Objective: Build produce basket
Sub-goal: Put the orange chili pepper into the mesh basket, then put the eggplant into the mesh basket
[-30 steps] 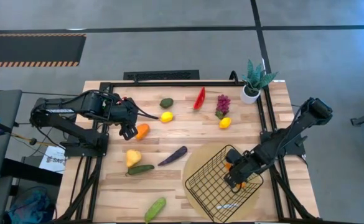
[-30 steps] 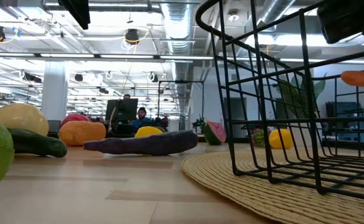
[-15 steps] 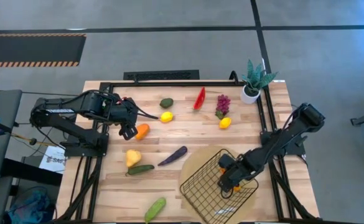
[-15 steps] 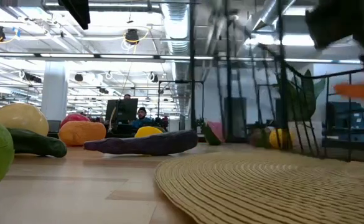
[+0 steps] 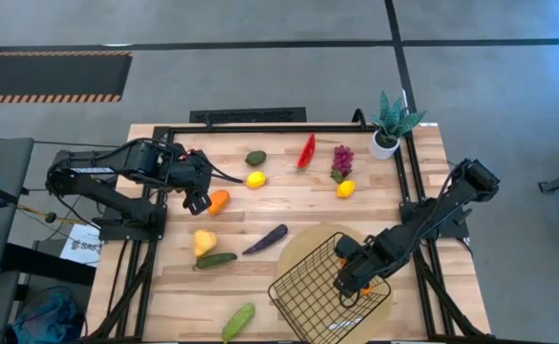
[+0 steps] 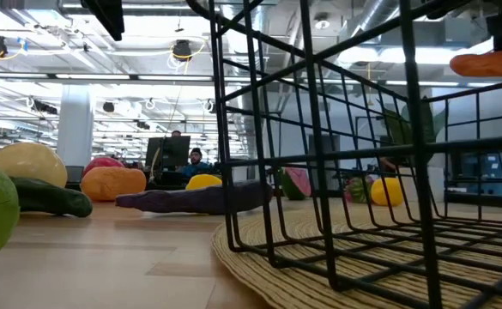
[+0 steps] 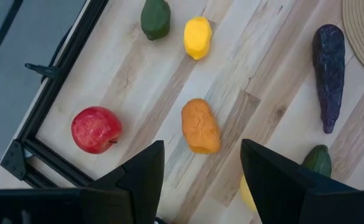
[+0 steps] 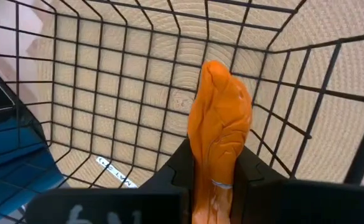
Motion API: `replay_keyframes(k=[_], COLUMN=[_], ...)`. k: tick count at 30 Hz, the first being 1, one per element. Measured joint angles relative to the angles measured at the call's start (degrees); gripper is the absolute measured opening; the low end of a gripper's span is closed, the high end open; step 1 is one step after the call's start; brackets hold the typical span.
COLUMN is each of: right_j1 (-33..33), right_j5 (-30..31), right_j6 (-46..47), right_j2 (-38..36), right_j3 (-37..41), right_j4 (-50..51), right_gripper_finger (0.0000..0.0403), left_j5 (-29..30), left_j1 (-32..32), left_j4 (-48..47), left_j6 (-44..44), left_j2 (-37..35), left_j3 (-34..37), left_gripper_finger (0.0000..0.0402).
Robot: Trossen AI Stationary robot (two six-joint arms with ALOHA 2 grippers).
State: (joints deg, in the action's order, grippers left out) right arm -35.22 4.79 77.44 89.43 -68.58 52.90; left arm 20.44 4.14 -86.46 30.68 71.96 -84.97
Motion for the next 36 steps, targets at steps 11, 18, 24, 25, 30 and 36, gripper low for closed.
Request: replay_keyframes(k=[11,18,24,25,30,36], right_j1=[0.92,2.07,2.31,2.31,2.31,2.77], right_j5=[-0.15,-0.15,-0.19,-0.19,-0.26,-0.3], right_j6=[-0.98,-1.24,-1.9,-1.9,-1.15,-1.0], right_j2=[0.0,0.0,-0.24,-0.24,-0.24,-0.24], right_j3=[-0.28,-0.3,-0.37,-0.37,-0.39,-0.39], right_j4=[2.35,-0.13,-2.63,-2.44,1.26,8.31], right_gripper_finger=[0.0149,0.0111,0.009,0.0088,0.0059,0.0007], left_j5=[0.4,0.47,0.56,0.56,0.56,0.56], left_j1=[0.0,0.0,0.0,0.0,0.0,0.0], left_j4=[0.02,0.02,0.02,0.02,0.02,0.02], left_j6=[-0.02,-0.02,-0.02,-0.02,0.0,0.02], left_j2=[0.0,0.0,0.0,0.0,0.0,0.0], left_j3=[0.0,0.0,0.0,0.0,0.0,0.0], left_gripper_finger=[0.0199,0.0199,0.0199,0.0199,0.0199,0.0199])
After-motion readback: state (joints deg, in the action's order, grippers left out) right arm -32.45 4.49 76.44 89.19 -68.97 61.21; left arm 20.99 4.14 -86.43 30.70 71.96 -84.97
